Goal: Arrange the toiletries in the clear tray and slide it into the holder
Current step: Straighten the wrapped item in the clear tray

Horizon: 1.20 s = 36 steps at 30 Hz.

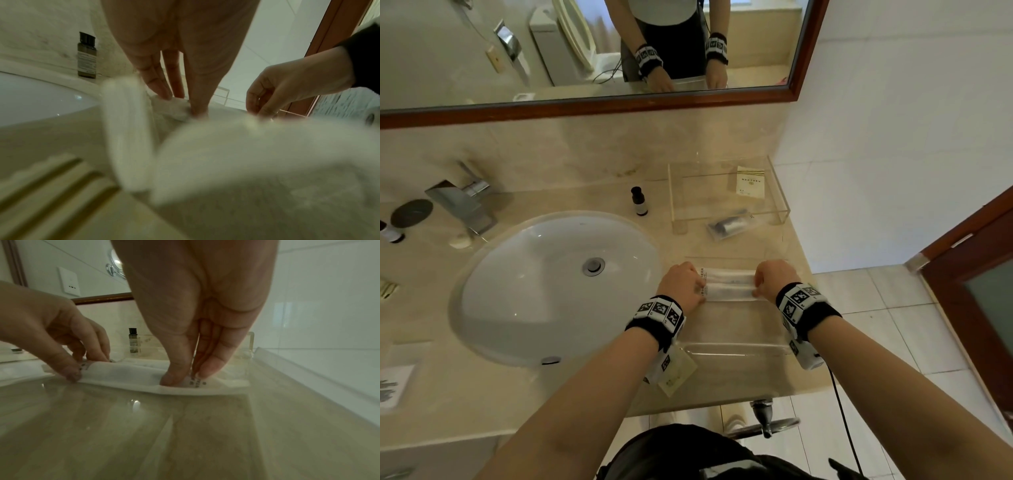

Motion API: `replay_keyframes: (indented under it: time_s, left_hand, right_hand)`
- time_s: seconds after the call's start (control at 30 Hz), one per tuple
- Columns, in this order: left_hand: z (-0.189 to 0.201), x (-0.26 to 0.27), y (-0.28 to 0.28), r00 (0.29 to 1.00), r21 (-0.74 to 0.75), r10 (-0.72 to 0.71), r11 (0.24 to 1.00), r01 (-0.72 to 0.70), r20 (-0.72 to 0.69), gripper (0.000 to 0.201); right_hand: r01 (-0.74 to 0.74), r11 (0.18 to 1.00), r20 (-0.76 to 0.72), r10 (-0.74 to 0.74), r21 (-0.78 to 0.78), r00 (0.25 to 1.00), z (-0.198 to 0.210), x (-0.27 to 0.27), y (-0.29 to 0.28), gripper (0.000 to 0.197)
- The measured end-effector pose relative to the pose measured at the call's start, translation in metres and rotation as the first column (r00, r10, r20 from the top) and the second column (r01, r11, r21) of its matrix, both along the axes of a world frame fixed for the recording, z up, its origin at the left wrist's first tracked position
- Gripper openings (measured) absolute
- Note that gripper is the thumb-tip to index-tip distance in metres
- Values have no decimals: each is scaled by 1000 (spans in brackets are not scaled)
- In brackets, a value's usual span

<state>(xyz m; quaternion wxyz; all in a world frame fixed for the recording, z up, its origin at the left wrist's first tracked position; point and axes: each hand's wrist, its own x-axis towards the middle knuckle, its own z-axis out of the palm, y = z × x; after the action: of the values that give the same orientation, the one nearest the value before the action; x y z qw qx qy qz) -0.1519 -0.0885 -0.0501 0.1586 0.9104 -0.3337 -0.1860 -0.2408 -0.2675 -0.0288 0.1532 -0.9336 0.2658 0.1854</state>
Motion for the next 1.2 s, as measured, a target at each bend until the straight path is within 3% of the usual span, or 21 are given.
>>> replay_keyframes:
  time_s: [0.1,0.3,0.57,0.73,0.83,0.97,1.07,1.2]
  left_hand:
    - [0,0,0,1000,-27,0,1000,0,-13,35]
    - [-1,-5,0,1000,-51,-1,999,2,21,34]
    - [-2,-5,0,999,-81,28,996,-26,26,31]
    - [-1,-2,3,1000,-75,9,997,-11,-24,39]
    - [4,2,11,988,-201,108,971,-129,-111,39]
    - [16,17,28,933,-351,344,865,-357,-101,24]
    - [22,32,42,902,-371,411,824,-428,-129,16]
    - [28,40,60,896,-313,421,839,-444,-143,13]
  right_hand:
    - [22,1000,23,-22,10,999,-1,-2,0,25]
    - [11,998,15,-12,56,1000,-7,-6,2,47]
    - [60,998,16,-60,28,998,-6,-6,-2,40]
    - [53,998,0,-53,21,999,-7,-8,-3,43]
    - [64,997,17,-65,42,998,-3,-7,-5,46]
    - [92,987,171,-115,135,979,10,4,-6,28]
    - [72,979,239,-117,191,964,19,14,1,28]
    - [7,968,287,-81,251,955,22,23,18,29]
